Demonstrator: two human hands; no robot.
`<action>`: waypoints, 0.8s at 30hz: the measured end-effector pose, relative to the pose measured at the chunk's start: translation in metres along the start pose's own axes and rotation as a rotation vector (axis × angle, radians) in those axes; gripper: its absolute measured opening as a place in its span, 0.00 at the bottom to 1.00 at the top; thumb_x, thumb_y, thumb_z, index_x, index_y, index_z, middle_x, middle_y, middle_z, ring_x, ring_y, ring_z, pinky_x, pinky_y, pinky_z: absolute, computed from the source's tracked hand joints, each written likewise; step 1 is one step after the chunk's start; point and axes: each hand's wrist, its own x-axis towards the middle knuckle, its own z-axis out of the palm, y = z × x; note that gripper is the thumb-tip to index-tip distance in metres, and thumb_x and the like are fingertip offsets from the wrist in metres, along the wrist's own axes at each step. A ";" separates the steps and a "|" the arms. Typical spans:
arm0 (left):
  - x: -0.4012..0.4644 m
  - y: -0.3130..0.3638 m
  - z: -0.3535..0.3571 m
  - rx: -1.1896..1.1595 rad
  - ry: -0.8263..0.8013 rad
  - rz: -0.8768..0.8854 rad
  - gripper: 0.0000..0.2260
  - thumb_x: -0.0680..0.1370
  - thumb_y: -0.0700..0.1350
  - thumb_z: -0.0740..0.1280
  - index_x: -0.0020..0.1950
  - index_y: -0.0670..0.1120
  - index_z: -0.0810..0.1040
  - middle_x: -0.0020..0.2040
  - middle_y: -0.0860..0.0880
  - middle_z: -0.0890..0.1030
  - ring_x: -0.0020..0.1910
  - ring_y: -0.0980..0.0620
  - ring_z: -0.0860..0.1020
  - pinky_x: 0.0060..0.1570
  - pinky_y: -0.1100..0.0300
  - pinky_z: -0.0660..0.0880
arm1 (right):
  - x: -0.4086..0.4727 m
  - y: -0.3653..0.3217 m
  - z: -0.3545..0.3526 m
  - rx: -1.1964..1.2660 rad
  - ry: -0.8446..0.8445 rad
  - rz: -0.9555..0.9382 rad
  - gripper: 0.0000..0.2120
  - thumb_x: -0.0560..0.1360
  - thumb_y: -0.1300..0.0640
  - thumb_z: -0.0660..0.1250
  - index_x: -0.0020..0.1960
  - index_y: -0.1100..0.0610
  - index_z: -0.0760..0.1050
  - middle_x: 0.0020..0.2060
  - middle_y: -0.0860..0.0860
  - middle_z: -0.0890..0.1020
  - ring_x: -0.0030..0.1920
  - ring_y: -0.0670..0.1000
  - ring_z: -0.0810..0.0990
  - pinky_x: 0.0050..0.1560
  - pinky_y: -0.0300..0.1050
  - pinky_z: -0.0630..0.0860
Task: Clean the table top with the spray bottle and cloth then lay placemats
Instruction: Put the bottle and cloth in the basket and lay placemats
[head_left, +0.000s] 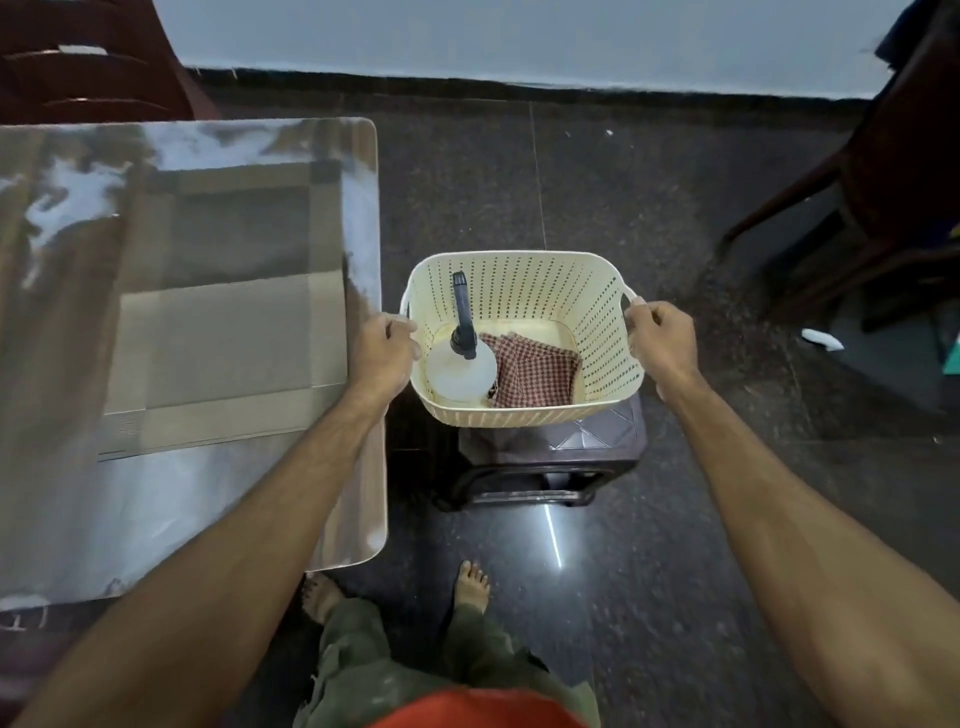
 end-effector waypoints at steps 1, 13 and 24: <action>0.005 -0.007 0.013 0.013 -0.012 -0.015 0.09 0.80 0.40 0.59 0.55 0.44 0.77 0.53 0.44 0.82 0.49 0.49 0.77 0.43 0.61 0.69 | 0.005 0.012 -0.001 -0.026 -0.013 0.014 0.13 0.78 0.49 0.63 0.43 0.57 0.78 0.35 0.52 0.81 0.36 0.50 0.77 0.44 0.56 0.78; 0.059 -0.078 0.100 0.156 -0.045 -0.132 0.10 0.79 0.37 0.62 0.57 0.44 0.78 0.56 0.46 0.82 0.56 0.47 0.79 0.57 0.50 0.77 | 0.056 0.108 0.029 -0.186 -0.085 0.081 0.10 0.78 0.58 0.63 0.55 0.58 0.80 0.45 0.54 0.84 0.47 0.56 0.83 0.51 0.55 0.81; 0.068 -0.095 0.109 0.164 -0.083 -0.126 0.09 0.79 0.37 0.62 0.56 0.46 0.77 0.48 0.51 0.83 0.54 0.49 0.79 0.56 0.51 0.77 | 0.061 0.128 0.037 -0.174 -0.058 0.110 0.10 0.78 0.52 0.65 0.54 0.55 0.78 0.46 0.52 0.84 0.48 0.56 0.83 0.54 0.55 0.80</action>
